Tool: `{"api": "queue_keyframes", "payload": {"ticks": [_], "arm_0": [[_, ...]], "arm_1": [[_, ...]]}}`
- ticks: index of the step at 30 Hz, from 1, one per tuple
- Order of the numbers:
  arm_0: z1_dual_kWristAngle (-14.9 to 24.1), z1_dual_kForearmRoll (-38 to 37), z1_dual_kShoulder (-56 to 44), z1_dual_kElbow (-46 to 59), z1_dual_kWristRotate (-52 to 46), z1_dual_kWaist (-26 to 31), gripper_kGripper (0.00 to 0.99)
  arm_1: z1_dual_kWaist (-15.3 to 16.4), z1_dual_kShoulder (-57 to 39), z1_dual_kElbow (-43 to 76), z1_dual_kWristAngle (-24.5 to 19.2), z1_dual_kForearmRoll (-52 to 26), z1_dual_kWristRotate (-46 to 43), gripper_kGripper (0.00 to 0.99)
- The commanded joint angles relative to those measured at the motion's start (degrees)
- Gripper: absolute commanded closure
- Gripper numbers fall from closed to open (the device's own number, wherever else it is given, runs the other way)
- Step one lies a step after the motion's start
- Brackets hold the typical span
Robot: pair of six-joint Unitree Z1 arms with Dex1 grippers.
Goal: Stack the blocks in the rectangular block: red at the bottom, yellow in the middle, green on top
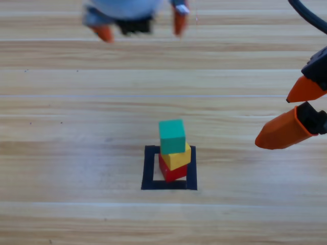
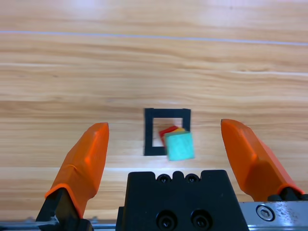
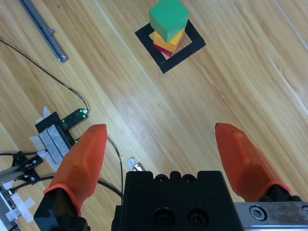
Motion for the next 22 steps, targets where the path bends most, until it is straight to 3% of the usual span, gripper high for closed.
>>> {"api": "queue_keyframes", "payload": {"ticks": [1,6,22], "arm_0": [[4.8,-5.8,-7.6,16.5,0.7,-6.3,0.000],[5.0,-29.6,-24.3,48.6,7.5,-7.1,0.000],[5.1,-37.2,-30.1,62.2,9.7,-7.1,0.000]], "arm_1": [[-1.2,2.8,1.9,-1.6,-1.2,0.1,0.000],[-1.2,3.2,1.5,-1.6,-1.2,0.1,0.000],[-1.2,6.5,0.5,-4.5,-0.9,0.1,0.000]]}}
